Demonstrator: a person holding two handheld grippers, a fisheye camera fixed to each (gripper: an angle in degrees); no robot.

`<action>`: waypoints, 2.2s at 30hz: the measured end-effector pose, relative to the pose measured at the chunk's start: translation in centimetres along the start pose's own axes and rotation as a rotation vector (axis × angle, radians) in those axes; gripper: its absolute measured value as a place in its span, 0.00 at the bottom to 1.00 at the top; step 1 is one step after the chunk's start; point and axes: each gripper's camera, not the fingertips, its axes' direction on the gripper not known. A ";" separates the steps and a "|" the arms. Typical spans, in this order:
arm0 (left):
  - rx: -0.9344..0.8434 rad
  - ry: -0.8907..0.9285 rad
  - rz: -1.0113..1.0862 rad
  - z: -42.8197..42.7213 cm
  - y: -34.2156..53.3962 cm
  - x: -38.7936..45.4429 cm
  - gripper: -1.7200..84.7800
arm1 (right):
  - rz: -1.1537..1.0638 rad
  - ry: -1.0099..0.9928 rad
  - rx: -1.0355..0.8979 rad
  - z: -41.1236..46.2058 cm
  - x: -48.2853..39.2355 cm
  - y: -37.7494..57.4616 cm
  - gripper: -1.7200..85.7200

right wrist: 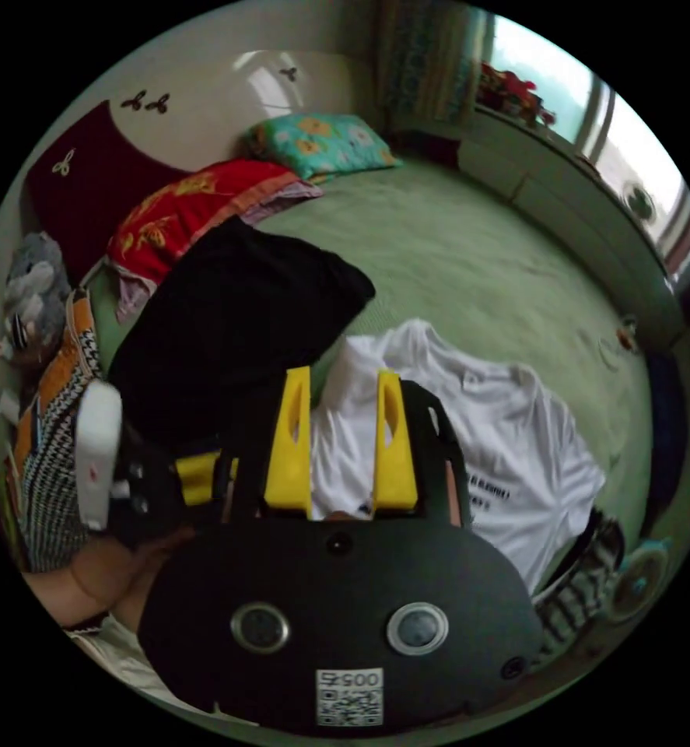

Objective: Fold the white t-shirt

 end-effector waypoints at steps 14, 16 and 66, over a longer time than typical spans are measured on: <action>-0.038 -0.097 -0.075 0.2 0.7 3.7 0.04 | -0.021 0.055 -0.169 2.9 0.5 -3.5 0.01; -0.004 -0.110 -0.087 -1.1 1.2 3.8 0.04 | 0.023 -0.009 -0.100 0.5 1.8 -2.9 0.00; 0.097 -0.517 0.049 -9.7 10.8 48.0 0.04 | 0.825 -0.056 0.090 -46.9 28.8 63.1 0.01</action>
